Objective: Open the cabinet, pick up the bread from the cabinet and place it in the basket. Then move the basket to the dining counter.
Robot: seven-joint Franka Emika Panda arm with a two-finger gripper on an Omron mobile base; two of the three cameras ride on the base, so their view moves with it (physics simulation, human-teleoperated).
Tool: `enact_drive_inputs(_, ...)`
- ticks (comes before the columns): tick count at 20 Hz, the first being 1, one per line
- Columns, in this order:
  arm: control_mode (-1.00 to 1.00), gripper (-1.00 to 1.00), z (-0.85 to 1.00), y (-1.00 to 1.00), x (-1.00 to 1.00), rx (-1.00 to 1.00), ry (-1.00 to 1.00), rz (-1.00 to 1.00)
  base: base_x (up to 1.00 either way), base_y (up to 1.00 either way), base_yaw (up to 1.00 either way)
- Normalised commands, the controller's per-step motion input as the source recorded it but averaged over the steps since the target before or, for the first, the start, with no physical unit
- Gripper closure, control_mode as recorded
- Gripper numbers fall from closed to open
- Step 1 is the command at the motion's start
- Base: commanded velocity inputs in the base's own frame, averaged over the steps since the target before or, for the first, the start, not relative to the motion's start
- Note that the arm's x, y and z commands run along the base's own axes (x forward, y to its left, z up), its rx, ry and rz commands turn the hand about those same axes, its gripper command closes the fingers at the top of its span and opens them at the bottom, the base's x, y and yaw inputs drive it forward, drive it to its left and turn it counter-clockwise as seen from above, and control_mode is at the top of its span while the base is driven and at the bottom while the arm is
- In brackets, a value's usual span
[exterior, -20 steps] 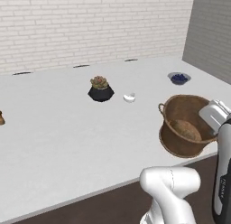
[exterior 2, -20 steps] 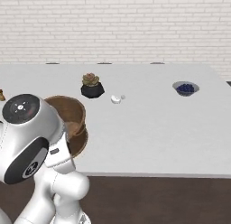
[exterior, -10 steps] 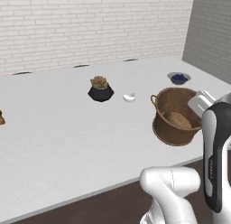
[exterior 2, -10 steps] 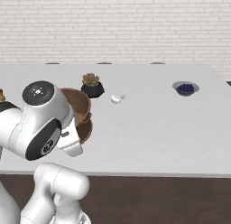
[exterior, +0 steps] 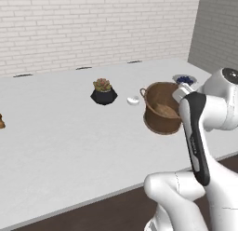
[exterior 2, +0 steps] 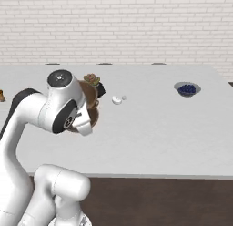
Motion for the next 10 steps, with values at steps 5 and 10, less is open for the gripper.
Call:
enact_drive_inputs(5, -1.0, 1.0, -0.86, 0.05, 0.88, -0.01, 0.19, 0.0, 0.0, 0.0, 0.0)
enact_drive_inputs(10, -1.0, 1.0, -0.97, 0.0, 0.54, -0.01, 0.12, 0.0, 0.0, 0.0, 0.0)
